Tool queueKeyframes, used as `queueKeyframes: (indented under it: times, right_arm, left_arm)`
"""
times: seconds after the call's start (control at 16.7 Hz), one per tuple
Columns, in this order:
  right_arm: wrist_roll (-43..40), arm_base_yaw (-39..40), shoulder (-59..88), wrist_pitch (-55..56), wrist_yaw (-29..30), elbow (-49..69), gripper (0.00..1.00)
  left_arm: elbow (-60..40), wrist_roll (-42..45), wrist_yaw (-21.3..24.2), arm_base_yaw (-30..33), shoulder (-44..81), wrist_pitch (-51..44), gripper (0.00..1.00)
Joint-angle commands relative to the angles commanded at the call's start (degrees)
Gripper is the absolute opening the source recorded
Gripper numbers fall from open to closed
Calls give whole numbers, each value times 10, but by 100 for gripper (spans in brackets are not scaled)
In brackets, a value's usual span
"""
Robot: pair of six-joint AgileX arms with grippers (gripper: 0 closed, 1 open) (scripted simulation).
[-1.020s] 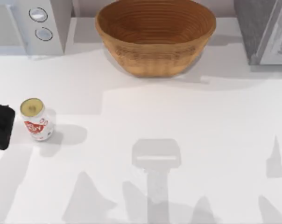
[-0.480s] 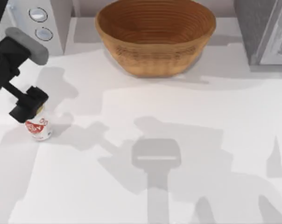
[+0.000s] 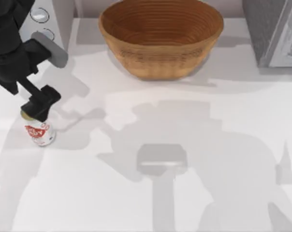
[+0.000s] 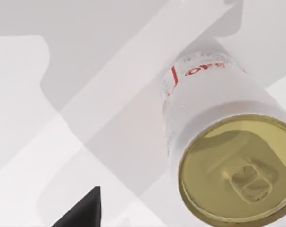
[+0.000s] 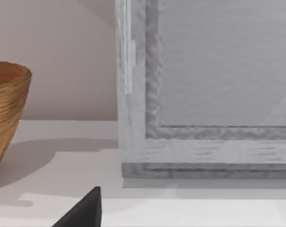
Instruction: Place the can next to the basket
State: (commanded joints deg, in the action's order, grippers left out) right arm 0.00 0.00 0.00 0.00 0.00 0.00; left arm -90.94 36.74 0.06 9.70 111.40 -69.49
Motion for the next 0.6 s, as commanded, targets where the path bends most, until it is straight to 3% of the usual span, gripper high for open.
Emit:
queueKeyframes:
  times: [0.36, 0.6]
  right_arm:
    - [0, 0, 0, 0, 0, 0, 100]
    - [0, 0, 0, 0, 0, 0, 100]
  left_arm:
    - [11, 1, 0, -2, 1, 11, 100]
    - [66, 1, 0, -1, 19, 90, 100]
